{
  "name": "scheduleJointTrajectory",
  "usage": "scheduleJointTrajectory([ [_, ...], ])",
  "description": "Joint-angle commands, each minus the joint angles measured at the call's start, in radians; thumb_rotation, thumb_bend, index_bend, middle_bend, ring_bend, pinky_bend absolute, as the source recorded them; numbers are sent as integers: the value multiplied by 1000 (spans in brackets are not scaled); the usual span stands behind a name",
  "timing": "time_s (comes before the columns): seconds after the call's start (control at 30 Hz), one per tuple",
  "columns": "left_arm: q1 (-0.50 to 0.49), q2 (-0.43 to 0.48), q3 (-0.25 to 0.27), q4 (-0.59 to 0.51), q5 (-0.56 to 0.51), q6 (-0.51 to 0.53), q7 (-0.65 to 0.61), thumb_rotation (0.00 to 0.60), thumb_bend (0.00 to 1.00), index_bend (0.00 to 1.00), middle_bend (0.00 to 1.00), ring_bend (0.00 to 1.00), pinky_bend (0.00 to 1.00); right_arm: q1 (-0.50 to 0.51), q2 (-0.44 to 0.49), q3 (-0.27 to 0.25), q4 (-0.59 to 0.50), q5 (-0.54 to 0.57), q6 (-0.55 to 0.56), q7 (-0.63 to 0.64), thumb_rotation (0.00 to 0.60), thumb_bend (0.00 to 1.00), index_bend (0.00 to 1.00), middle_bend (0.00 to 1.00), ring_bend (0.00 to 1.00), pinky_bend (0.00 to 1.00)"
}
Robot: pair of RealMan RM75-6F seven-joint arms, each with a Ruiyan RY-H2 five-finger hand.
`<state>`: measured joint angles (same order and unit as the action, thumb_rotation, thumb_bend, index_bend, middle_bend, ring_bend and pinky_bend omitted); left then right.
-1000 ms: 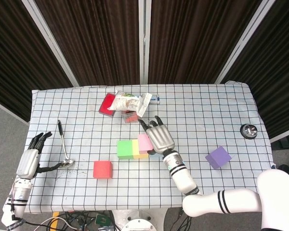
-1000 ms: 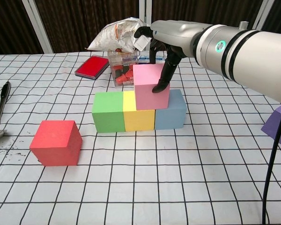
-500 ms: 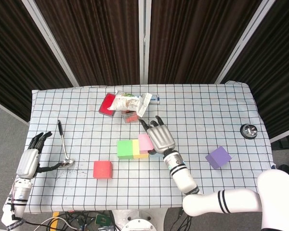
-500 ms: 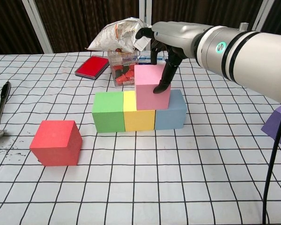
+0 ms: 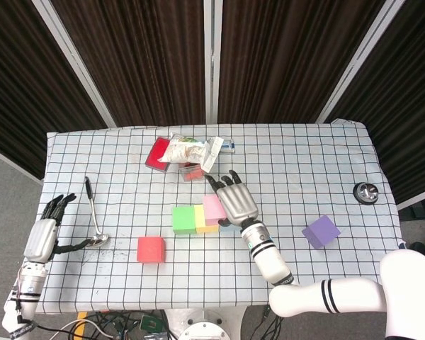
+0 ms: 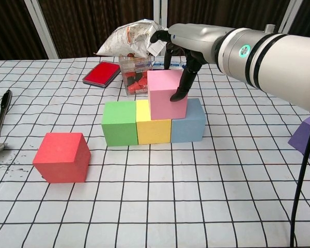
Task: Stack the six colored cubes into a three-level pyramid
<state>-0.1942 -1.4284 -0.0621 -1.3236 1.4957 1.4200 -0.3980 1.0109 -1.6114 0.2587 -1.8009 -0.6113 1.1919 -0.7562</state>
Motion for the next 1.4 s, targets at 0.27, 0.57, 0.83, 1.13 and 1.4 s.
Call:
scheduleJointTrajectory([
  [0.27, -1, 5, 4, -20, 16, 10, 16, 600, 0, 63, 120, 0, 0, -29, 35, -5, -65, -52, 20, 37, 600, 0, 0, 259, 104, 0],
  [0.57, 4, 37, 32, -111, 52, 20, 28, 600, 0, 63, 121, 0, 0, -129, 143, -31, -220, -217, 120, 122, 600, 0, 0, 242, 88, 0],
  [0.83, -15, 81, 75, -223, 127, 1, 55, 600, 0, 63, 169, 0, 0, -264, 335, -8, -313, -339, 223, 258, 600, 0, 0, 244, 88, 0],
  [1.13, -67, 37, 110, -288, 138, -118, 110, 600, 0, 63, 193, 0, 0, -431, 517, -12, -329, -384, 241, 484, 600, 0, 0, 244, 85, 0],
  [1.4, -94, -84, 89, -282, 29, -223, 263, 600, 0, 63, 199, 0, 0, -563, 563, -50, -271, -483, 264, 692, 600, 0, 0, 244, 76, 0],
])
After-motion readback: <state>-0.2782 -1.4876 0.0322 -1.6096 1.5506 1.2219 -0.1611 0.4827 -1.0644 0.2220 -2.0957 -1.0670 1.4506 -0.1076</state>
